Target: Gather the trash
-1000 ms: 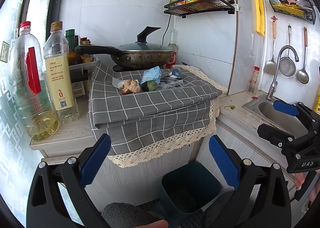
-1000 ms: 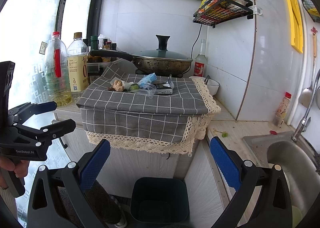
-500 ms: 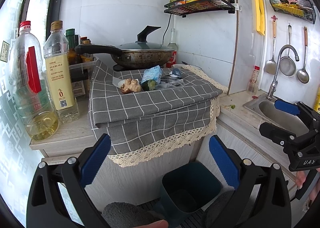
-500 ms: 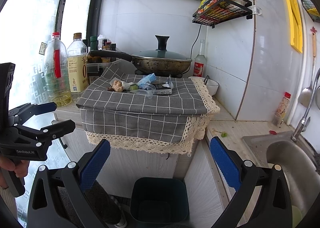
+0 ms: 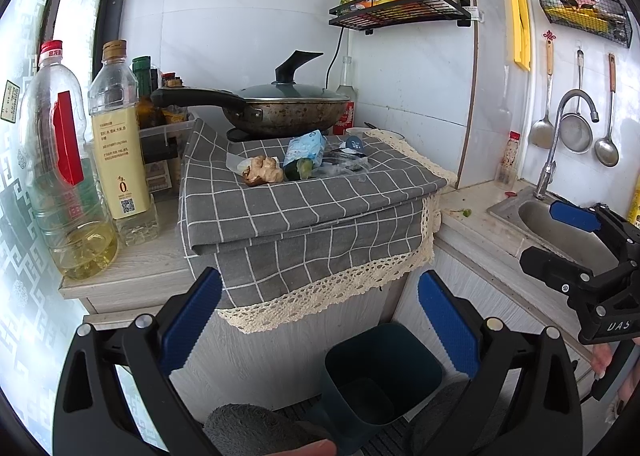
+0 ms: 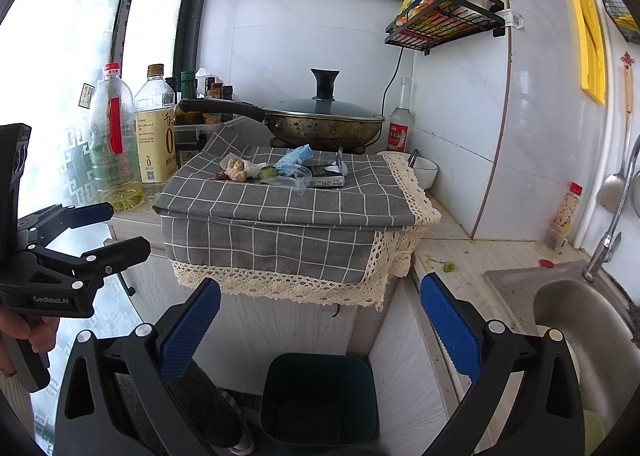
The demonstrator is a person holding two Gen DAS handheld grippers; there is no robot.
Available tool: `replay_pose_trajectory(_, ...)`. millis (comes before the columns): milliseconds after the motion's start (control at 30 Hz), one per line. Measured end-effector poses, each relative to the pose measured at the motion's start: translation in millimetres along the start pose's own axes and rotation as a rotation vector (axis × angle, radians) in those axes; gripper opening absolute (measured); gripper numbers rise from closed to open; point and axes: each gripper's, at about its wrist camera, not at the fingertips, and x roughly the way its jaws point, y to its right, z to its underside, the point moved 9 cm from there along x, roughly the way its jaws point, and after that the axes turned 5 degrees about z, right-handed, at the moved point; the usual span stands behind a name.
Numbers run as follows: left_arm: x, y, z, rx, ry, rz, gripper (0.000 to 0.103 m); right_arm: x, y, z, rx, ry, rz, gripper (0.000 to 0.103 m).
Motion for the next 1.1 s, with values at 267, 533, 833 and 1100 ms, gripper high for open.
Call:
replay_pose_trajectory(267, 2.0, -1.7, 2.9, 0.029, -0.009, -0.045, 0.1, -0.1, -3.9, 2.2, 0.0, -0.003, -0.002, 0.1)
replay_pose_trajectory(533, -3.7, -10.5, -2.4, -0.055, 0.023, 0.015, 0.1, -7.7, -2.5, 0.3, 0.064, 0.025, -0.062, 0.1)
replay_pose_trajectory(833, 16.8, -10.5, -11.6, -0.047, -0.01, 0.046, 0.082, 4.3, 3.8, -17.1, 0.103, 0.033, -0.116, 0.094)
replay_pose_trajectory(1100, 56.2, -35.3, -30.9, -0.051, -0.073, 0.062, 0.062, 52.8, -5.8, -35.4, 0.105, -0.004, -0.19, 0.066)
